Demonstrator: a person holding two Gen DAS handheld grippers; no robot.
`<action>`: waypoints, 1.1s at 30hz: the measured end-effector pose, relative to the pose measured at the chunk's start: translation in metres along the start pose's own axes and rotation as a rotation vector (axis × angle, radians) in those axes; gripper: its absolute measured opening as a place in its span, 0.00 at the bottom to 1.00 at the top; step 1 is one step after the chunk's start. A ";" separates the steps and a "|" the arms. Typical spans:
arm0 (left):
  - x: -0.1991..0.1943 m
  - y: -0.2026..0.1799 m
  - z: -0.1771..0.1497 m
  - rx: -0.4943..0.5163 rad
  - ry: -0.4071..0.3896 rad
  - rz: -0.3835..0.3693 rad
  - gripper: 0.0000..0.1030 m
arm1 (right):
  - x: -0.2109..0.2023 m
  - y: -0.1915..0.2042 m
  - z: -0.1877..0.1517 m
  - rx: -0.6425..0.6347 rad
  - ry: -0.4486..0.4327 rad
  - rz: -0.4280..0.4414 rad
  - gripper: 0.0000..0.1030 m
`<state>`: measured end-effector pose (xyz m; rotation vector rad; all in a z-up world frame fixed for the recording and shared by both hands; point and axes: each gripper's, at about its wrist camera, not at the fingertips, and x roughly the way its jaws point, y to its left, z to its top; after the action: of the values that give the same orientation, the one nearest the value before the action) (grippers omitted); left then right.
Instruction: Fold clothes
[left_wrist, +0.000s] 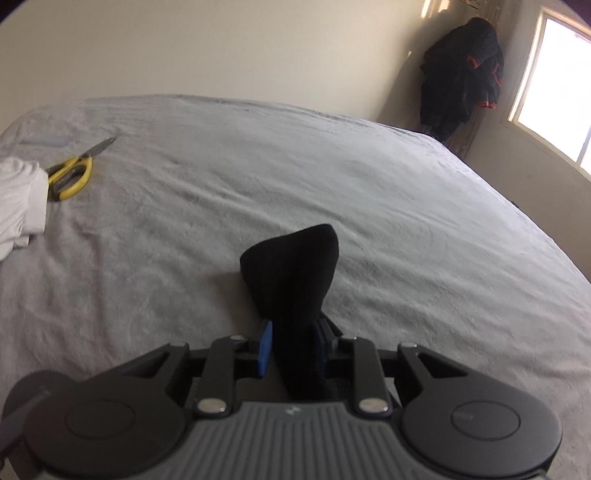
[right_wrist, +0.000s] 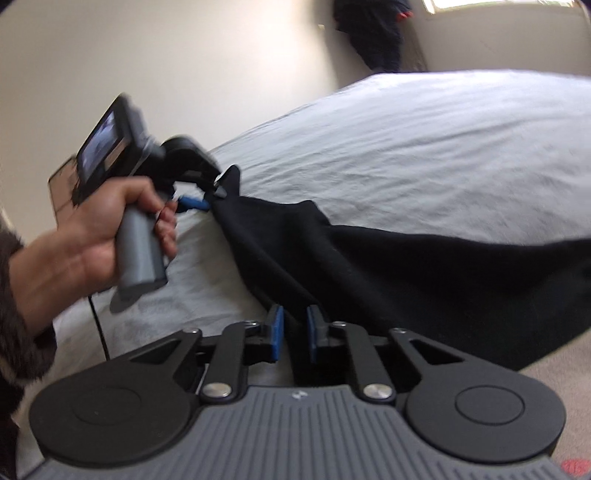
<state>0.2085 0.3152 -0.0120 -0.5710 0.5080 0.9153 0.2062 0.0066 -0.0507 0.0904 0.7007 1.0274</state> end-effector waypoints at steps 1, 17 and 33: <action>0.001 0.001 -0.002 -0.008 0.003 0.007 0.23 | 0.000 0.000 0.000 0.003 -0.001 0.002 0.09; 0.021 -0.004 -0.007 -0.005 -0.037 -0.123 0.41 | -0.001 0.014 -0.003 -0.075 -0.011 -0.026 0.25; -0.005 0.015 -0.014 -0.066 -0.099 -0.198 0.36 | 0.005 -0.029 -0.003 0.224 -0.012 0.055 0.01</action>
<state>0.1910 0.3104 -0.0234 -0.6214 0.3263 0.7692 0.2284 -0.0060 -0.0664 0.3113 0.8043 0.9973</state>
